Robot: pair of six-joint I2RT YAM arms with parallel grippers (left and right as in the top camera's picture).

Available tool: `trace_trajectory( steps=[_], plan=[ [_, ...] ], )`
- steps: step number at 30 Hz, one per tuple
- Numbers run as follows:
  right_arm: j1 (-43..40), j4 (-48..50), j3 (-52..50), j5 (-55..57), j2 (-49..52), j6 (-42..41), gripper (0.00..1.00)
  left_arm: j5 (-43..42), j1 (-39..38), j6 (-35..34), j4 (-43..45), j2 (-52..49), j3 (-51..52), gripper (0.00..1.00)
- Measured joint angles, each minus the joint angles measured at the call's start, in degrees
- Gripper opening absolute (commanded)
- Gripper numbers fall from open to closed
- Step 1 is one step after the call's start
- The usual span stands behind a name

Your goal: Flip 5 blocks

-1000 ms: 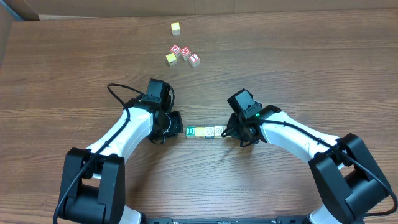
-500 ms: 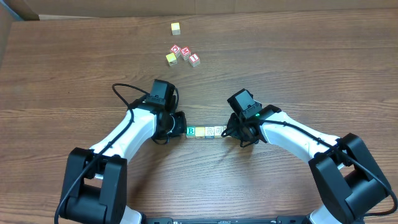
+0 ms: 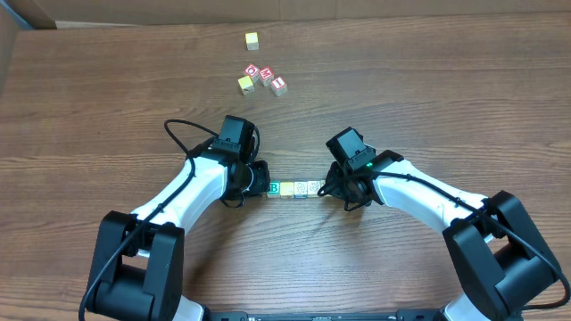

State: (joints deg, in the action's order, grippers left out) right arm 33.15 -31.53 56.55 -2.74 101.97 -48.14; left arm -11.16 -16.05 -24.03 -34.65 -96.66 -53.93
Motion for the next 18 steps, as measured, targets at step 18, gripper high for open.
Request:
trace_trajectory(
  steps=[18],
  plan=[
    [0.0,-0.02,0.0,0.0,0.0,0.13,0.04,0.26,-0.48,-0.46,1.51,0.0,0.35,0.04]
  ],
)
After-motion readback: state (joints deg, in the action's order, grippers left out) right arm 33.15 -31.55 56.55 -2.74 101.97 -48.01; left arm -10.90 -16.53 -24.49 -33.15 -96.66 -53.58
